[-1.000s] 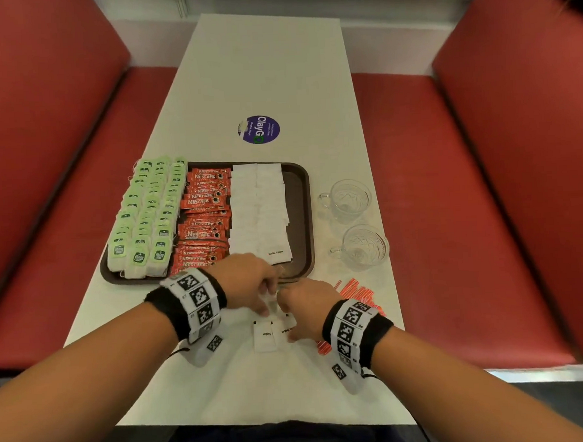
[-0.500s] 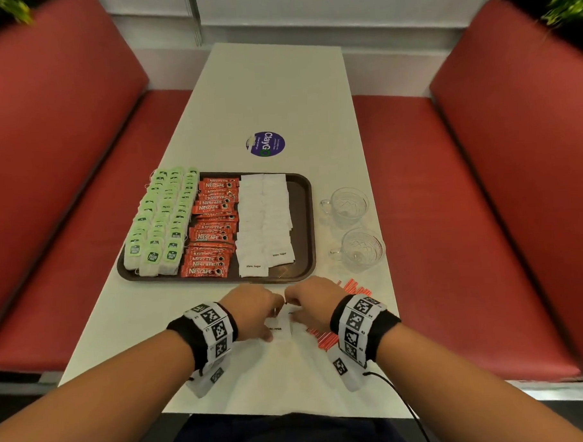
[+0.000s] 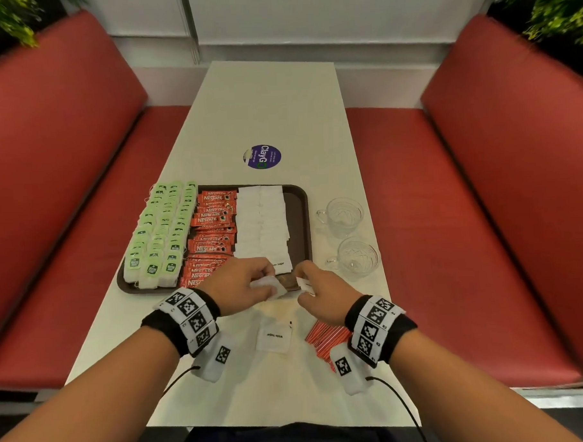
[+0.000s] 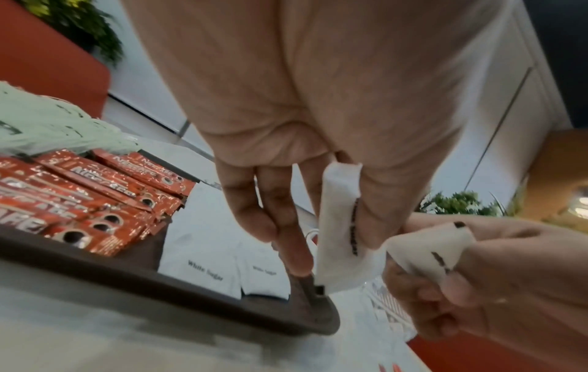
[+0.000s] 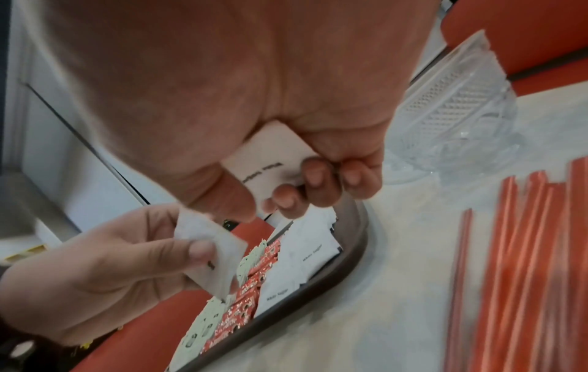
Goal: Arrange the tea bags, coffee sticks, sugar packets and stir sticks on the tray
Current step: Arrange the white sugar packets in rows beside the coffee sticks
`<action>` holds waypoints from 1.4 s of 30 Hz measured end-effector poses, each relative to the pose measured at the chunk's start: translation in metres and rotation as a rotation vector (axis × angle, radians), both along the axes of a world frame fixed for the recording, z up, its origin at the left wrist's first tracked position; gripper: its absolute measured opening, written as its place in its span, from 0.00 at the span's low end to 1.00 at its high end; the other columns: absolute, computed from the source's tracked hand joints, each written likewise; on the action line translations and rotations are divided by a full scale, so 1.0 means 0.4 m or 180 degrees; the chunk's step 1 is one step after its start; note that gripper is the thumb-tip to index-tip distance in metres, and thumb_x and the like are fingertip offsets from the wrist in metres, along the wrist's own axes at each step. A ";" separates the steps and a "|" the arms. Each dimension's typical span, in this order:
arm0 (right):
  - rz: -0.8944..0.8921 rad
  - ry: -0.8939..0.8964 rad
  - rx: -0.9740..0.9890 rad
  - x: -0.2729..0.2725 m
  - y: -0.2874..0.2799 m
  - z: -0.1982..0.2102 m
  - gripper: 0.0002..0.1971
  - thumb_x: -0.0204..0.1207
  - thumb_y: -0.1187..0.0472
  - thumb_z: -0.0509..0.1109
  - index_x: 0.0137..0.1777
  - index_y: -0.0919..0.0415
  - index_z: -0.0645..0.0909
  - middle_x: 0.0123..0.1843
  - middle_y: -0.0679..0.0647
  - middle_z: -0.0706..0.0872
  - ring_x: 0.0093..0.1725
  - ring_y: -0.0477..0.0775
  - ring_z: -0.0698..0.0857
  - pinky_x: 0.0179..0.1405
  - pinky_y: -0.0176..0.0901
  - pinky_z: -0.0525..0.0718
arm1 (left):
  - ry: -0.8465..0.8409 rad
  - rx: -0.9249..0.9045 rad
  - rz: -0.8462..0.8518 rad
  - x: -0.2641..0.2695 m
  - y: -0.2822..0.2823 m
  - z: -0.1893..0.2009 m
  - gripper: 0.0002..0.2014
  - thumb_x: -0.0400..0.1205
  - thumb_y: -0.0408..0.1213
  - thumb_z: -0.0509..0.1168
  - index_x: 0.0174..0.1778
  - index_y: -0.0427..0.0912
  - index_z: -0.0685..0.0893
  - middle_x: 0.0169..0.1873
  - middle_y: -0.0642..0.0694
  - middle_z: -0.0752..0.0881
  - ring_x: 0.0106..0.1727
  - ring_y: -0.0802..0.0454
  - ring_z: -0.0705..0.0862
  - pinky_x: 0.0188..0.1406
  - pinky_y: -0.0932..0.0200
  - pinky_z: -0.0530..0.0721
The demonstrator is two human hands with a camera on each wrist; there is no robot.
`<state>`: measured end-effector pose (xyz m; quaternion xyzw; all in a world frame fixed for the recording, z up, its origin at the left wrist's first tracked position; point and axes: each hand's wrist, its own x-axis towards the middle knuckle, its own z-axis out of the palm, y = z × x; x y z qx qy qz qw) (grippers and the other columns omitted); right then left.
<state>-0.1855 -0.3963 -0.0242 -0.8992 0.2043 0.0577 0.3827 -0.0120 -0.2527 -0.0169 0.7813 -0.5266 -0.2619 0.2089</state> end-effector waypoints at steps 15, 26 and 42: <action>-0.0164 -0.0642 -0.0134 0.057 -0.025 0.007 0.04 0.84 0.57 0.67 0.51 0.56 0.80 0.45 0.46 0.82 0.44 0.48 0.79 0.41 0.37 0.73 | -0.0015 -0.0133 0.0214 0.023 -0.029 -0.025 0.03 0.80 0.49 0.72 0.46 0.57 0.88 0.36 0.61 0.86 0.39 0.61 0.83 0.39 0.63 0.76; -0.0981 -0.0333 0.0638 0.064 -0.072 -0.005 0.11 0.86 0.62 0.58 0.64 0.55 0.77 0.49 0.45 0.81 0.43 0.44 0.81 0.51 0.43 0.81 | -0.1115 0.0885 0.0167 0.066 -0.176 -0.079 0.11 0.85 0.47 0.64 0.59 0.54 0.89 0.54 0.50 0.90 0.55 0.47 0.86 0.55 0.53 0.84; -0.1261 -0.0535 0.1146 0.053 -0.080 0.011 0.06 0.78 0.62 0.59 0.51 0.53 0.66 0.36 0.55 0.80 0.30 0.51 0.72 0.32 0.48 0.73 | -0.1293 0.1235 -0.1116 0.039 -0.269 -0.078 0.23 0.73 0.41 0.80 0.64 0.50 0.83 0.63 0.48 0.74 0.60 0.46 0.78 0.60 0.51 0.81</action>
